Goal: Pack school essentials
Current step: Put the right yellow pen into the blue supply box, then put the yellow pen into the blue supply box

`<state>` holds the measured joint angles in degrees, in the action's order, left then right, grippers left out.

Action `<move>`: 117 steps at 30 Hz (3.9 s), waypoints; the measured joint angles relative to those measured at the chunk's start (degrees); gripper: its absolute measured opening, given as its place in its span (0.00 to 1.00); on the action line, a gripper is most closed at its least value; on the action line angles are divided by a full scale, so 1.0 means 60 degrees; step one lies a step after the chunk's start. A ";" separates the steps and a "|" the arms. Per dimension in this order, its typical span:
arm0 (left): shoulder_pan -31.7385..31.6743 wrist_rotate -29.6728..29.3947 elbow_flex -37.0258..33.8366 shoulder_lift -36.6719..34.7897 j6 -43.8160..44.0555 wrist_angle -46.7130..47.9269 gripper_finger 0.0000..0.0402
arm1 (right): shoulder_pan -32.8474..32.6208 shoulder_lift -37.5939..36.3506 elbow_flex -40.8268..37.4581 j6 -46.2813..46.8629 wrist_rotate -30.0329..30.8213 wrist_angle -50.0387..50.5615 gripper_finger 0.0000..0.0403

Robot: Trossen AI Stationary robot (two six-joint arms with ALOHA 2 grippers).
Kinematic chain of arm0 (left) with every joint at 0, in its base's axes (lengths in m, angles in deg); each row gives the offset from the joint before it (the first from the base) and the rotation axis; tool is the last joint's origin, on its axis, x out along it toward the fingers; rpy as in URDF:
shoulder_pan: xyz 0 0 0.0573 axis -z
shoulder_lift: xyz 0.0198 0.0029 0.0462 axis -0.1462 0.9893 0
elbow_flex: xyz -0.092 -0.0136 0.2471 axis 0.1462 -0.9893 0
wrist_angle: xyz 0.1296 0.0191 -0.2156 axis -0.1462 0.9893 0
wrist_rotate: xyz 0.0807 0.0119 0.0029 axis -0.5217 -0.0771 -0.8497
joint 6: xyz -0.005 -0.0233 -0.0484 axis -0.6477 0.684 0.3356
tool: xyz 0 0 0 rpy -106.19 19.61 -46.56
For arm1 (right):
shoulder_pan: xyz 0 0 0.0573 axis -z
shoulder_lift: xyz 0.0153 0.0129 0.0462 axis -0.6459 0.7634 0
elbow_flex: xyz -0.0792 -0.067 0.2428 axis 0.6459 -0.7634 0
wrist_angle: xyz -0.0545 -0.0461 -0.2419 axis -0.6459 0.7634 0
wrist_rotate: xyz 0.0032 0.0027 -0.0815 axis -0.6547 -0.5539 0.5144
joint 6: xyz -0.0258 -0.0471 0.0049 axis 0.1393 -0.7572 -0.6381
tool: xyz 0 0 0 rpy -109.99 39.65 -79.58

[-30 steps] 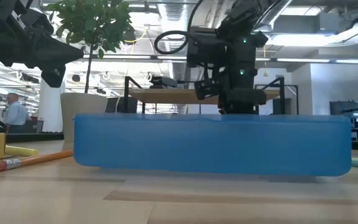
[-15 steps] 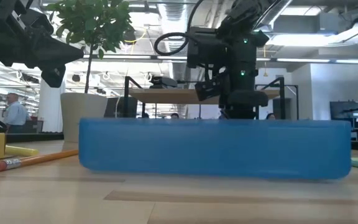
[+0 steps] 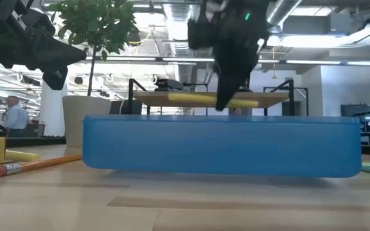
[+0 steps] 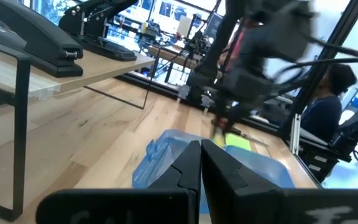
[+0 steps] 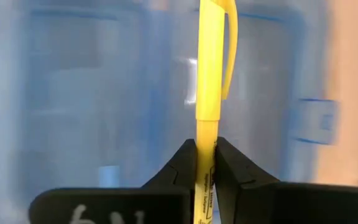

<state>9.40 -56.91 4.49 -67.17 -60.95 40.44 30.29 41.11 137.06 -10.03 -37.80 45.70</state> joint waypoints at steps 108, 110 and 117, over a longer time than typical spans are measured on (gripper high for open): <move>0.2774 0.0625 0.2755 0.7920 -0.1531 0.2911 0.36 | -0.0147 0.0015 -0.1267 0.0689 -0.0856 -0.6678 0.43; 0.3034 0.0686 0.2829 0.8381 -0.1508 0.2973 0.36 | -0.0147 0.0015 -0.1267 0.0686 -0.0856 -0.6678 0.42; 0.3914 0.0516 0.3792 0.9609 -0.1389 0.4044 0.36 | -0.0147 0.0015 -0.1267 0.0686 -0.0860 -0.6682 0.42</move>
<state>32.88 -53.81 27.24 -9.52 -69.28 64.70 29.40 41.20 129.45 -5.92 -42.95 5.61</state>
